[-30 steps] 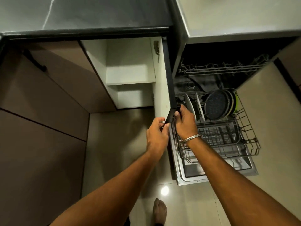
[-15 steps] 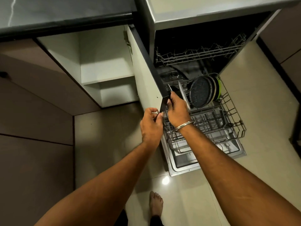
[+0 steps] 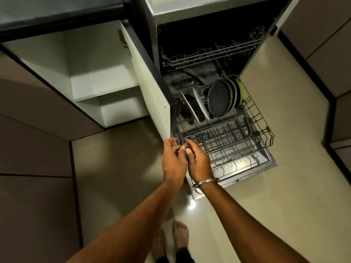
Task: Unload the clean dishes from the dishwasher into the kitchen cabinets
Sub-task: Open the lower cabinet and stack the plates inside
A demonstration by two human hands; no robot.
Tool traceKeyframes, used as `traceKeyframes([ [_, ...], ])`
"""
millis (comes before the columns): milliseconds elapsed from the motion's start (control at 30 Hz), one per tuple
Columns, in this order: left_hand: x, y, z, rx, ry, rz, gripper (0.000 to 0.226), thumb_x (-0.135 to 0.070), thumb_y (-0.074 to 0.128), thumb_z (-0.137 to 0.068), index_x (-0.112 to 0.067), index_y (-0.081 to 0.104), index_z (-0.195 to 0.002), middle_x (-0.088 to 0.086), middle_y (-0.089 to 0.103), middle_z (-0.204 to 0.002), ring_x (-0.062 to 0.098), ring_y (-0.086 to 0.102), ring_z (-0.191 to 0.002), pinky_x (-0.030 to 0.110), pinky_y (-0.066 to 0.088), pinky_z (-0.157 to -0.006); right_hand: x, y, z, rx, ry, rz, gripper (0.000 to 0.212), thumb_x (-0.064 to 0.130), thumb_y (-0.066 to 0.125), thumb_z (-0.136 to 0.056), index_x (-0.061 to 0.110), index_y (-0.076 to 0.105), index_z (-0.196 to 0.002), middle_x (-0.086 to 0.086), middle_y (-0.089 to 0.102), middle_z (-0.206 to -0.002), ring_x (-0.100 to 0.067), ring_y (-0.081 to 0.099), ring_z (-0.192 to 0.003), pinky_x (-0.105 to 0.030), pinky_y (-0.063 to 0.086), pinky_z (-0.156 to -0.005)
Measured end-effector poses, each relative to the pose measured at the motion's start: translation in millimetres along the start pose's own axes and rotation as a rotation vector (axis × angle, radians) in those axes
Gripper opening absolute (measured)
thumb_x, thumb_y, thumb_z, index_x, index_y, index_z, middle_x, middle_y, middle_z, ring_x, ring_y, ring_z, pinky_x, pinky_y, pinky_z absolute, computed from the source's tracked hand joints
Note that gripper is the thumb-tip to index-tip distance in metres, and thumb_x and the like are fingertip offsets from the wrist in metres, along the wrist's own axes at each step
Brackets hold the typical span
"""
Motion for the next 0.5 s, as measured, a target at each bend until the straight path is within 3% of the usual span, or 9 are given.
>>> traceKeyframes([
  [133, 29, 16, 16, 0.076, -0.052, 0.019, 0.031, -0.016, 0.064, -0.099, -0.035, 0.053, -0.122, -0.002, 0.072, -0.107, 0.011, 0.070, -0.100, 0.030, 0.059, -0.089, -31, -2, 39, -0.026, 0.048, -0.018, 0.039, 0.036, 0.049, -0.103, 0.023, 0.057, -0.139, 0.004, 0.069, -0.126, -0.008, 0.064, -0.116, -0.036, 0.055, -0.096],
  [333, 32, 41, 27, 0.150, -0.074, 0.027, 0.030, -0.010, 0.065, -0.098, -0.033, 0.059, -0.117, -0.001, 0.072, -0.107, 0.011, 0.071, -0.100, 0.034, 0.061, -0.089, -38, -36, 54, -0.088, 0.076, -0.020, 0.034, 0.025, 0.058, -0.101, 0.018, 0.061, -0.134, 0.016, 0.068, -0.114, 0.012, 0.062, -0.103, -0.012, 0.049, -0.085],
  [500, 10, 72, 17, 0.156, -0.039, -0.029, 0.026, -0.012, 0.067, -0.097, -0.038, 0.064, -0.098, -0.011, 0.071, -0.101, 0.006, 0.069, -0.097, 0.036, 0.060, -0.091, -42, -62, 23, -0.112, 0.075, -0.003, 0.032, 0.029, 0.057, -0.100, 0.021, 0.063, -0.130, 0.010, 0.071, -0.108, 0.000, 0.067, -0.099, -0.021, 0.056, -0.083],
])
Point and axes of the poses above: each hand's wrist, its own z-axis away from the middle knuckle, its own y-axis out of the palm, x = y × z, the point moved 10 cm from there along -z, towards the middle knuckle
